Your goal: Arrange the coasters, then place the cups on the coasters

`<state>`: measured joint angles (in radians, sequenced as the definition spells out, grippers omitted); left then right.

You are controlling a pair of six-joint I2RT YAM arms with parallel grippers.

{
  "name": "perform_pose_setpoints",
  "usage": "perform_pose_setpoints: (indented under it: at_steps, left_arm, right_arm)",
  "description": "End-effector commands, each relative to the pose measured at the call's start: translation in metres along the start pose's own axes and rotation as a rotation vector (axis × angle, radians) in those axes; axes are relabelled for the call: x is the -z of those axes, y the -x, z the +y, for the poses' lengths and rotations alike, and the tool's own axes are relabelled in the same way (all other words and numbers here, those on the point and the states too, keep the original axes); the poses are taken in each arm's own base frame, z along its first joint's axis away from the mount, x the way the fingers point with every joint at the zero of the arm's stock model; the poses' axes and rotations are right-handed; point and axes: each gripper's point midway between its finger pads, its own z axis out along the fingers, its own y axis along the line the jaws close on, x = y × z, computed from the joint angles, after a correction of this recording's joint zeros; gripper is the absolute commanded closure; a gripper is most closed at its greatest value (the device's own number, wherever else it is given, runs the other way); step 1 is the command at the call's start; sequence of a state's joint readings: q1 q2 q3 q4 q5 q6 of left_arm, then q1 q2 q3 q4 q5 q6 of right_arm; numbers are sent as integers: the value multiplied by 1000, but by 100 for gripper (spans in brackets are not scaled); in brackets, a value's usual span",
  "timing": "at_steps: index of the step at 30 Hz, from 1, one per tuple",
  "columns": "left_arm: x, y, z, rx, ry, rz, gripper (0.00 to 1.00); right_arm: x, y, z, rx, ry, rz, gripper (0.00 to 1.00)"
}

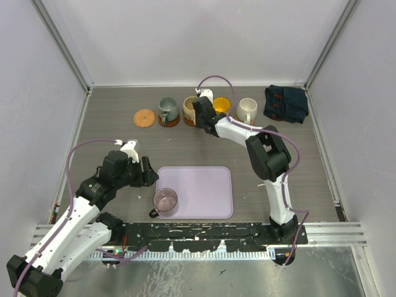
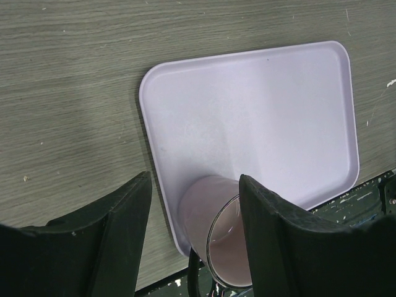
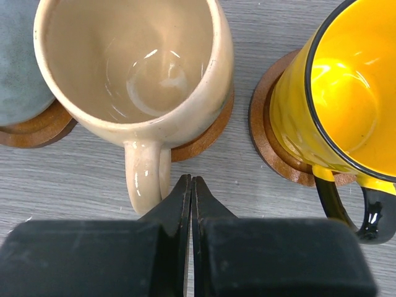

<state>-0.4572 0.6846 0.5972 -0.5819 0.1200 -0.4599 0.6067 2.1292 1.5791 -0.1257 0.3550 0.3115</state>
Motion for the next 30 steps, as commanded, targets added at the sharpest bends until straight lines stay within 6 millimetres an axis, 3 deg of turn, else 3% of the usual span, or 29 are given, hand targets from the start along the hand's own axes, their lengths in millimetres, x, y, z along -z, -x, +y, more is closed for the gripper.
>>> perform_pose_setpoints:
  at_steps: [1, 18, 30]
  left_arm:
    - [1, 2, -4, 2, -18, -15, 40]
    - [-1, 0, -3, 7, -21, -13, 38]
    - [7, -2, -6, 9, -29, 0, 33]
  right_arm:
    - [7, 37, 13, -28, 59, -96, 99]
    - [12, 35, 20, -24, 114, -95, 99]
    - [26, 31, -1, -56, 27, -95, 99]
